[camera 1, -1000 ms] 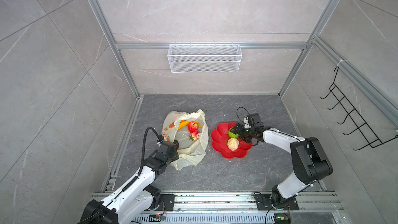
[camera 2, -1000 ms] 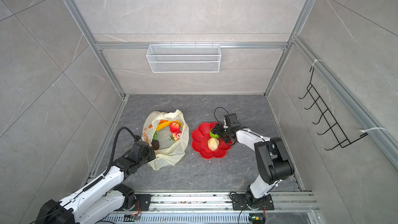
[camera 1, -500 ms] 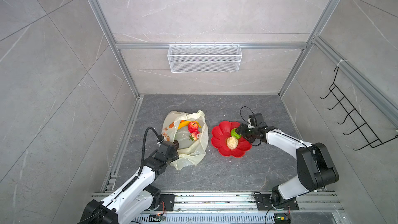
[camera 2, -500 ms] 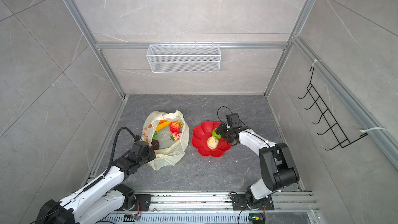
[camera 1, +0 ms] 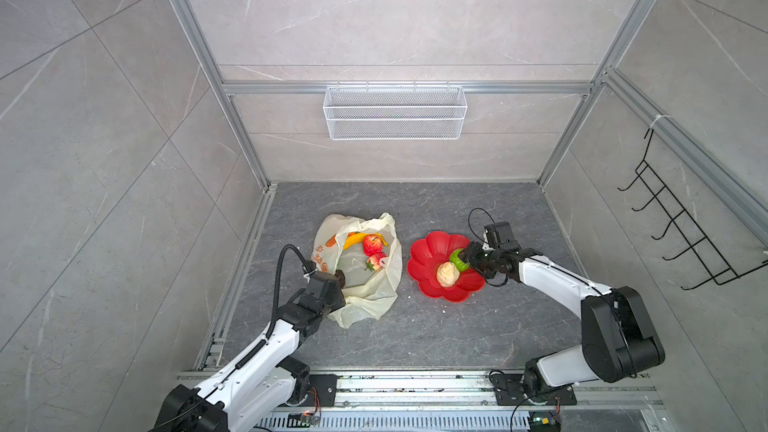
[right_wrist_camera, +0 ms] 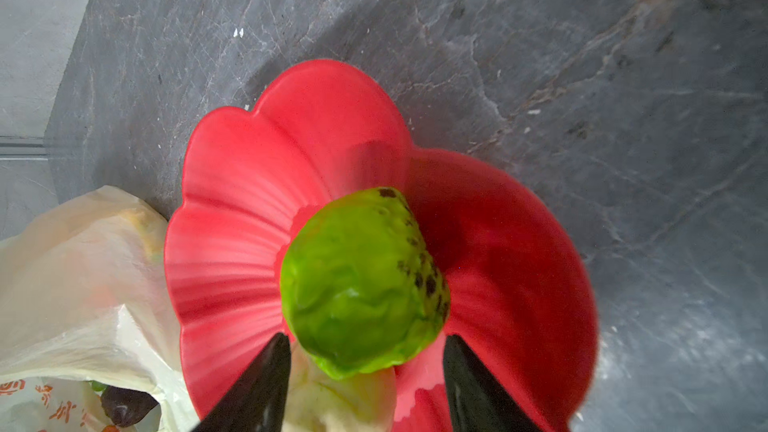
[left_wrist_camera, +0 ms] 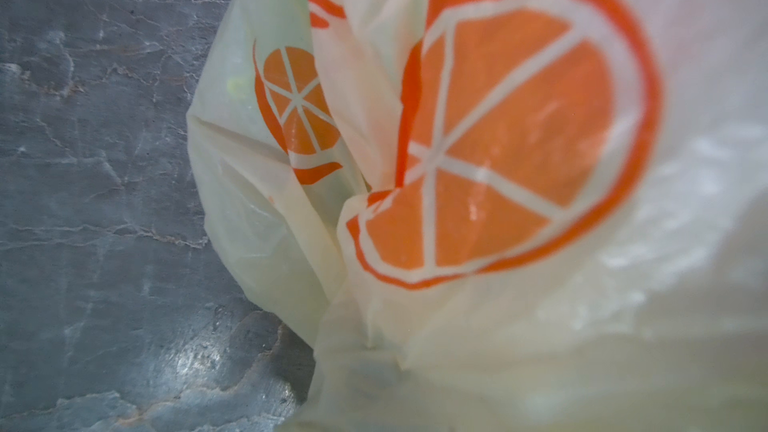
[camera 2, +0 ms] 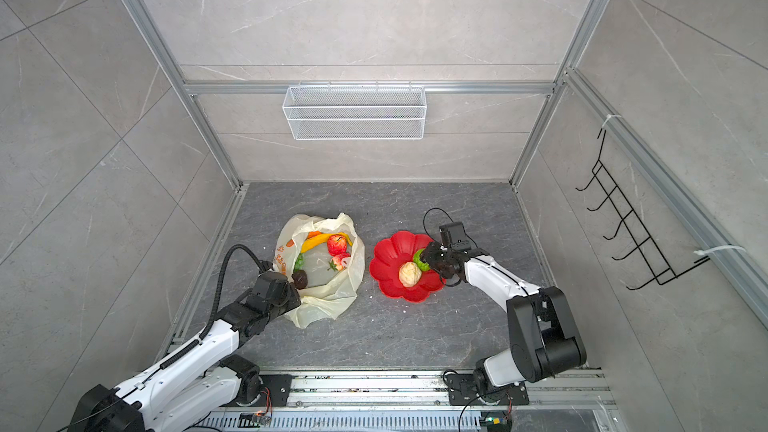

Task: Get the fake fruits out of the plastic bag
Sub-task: 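Raise the right gripper and move it back over the bag opening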

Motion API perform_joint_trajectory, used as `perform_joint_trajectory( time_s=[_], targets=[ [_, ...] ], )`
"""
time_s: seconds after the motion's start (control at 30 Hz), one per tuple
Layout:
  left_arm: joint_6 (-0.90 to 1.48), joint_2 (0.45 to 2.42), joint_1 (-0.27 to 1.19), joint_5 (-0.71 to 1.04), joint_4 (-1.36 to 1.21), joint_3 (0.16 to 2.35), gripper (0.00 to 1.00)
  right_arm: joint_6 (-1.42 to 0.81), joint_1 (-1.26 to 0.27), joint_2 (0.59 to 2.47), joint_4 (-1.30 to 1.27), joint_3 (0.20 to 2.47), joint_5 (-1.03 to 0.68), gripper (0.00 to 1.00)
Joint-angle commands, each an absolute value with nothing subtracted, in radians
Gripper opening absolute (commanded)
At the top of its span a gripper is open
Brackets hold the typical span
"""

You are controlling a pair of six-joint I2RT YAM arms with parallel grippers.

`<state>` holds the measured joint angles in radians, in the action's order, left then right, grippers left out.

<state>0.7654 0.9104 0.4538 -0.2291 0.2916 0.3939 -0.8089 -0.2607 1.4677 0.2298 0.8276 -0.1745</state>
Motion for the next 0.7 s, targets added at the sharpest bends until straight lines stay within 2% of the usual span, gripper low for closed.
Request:
perform_joint_trajectory(
  time_s=[0.0,0.2,0.37,0.53,0.67],
  targets=[
    [0.748,0.904,0.449,-0.225,0.276,0.396,0.0,-0.824,-0.262,1.432,0.294,0.824,-0.123,0.58],
    [0.747,0.906,0.449,-0.222,0.276,0.398,0.0,-0.817,-0.267,1.404,0.306,0.82,-0.11,0.54],
    [0.741,0.912,0.449,-0.216,0.275,0.403,0.0,-0.747,-0.324,1.323,0.356,0.864,-0.058,0.57],
    [0.727,0.919,0.449,-0.208,0.279,0.42,0.0,-0.695,-0.483,1.269,0.393,0.935,0.034,0.58],
    [0.714,0.918,0.449,-0.203,0.285,0.434,0.0,-0.676,-0.66,1.313,0.346,1.004,0.068,0.59]
  ],
)
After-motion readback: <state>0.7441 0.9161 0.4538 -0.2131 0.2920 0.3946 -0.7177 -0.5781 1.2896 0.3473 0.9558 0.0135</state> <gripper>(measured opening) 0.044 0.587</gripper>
